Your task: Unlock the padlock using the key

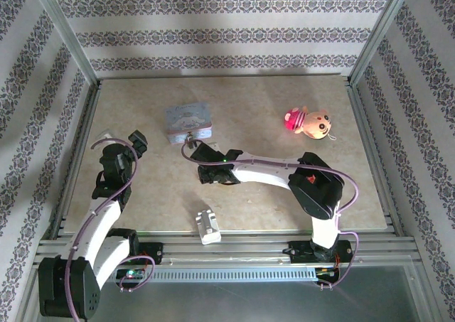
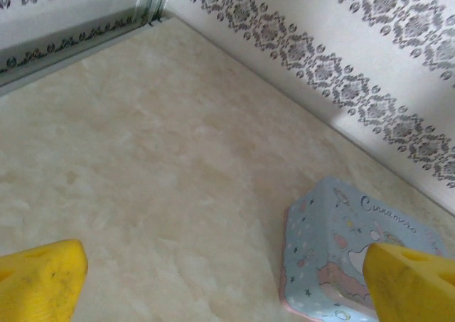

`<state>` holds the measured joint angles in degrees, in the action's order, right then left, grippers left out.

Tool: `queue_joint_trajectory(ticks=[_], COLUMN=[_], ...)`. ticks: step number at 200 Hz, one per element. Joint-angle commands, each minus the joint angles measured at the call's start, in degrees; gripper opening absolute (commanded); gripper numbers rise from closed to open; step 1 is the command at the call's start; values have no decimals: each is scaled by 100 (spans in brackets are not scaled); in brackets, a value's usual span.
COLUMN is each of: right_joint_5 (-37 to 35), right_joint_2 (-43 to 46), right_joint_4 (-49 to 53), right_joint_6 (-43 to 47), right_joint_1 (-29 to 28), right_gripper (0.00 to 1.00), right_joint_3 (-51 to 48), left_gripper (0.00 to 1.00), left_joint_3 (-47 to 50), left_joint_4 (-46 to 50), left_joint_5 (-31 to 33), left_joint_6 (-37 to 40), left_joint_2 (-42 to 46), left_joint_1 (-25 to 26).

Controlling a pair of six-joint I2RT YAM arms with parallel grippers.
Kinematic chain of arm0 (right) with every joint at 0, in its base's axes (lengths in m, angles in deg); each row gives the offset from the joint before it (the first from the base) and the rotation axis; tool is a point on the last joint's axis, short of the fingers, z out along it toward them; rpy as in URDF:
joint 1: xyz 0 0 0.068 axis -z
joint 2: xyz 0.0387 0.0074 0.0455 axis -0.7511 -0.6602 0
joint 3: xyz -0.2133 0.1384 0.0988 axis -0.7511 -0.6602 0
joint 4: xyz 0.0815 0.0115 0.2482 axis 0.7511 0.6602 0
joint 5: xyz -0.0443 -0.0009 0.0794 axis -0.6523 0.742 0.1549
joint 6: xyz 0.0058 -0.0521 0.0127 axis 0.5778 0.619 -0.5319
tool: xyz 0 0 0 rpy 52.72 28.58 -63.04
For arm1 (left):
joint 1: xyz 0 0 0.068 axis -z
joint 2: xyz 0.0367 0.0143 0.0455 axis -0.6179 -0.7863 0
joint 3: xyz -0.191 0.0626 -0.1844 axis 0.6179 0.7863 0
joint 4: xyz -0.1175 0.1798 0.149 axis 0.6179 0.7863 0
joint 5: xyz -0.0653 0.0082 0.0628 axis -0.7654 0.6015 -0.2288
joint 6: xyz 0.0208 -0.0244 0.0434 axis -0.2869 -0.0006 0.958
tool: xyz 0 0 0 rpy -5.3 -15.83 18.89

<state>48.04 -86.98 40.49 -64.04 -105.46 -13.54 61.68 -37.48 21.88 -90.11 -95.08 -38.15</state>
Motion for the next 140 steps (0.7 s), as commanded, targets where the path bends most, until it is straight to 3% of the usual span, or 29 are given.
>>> queue_joint_trajectory(ticks=[1,140], right_joint_5=[371,437], right_joint_2=[-271,-1176], right_joint_4=[248,667], right_joint_6=[-302,-446], right_joint_1=[-24,-97], right_gripper=[43,34], right_joint_3=[310,1290], left_gripper=[99,99], left_joint_3=[-83,-100], left_joint_4=[-90,-207], left_joint_5=[-51,-117], left_joint_6=[-158,-53], left_joint_2=[-64,-258], left_joint_1=[16,12])
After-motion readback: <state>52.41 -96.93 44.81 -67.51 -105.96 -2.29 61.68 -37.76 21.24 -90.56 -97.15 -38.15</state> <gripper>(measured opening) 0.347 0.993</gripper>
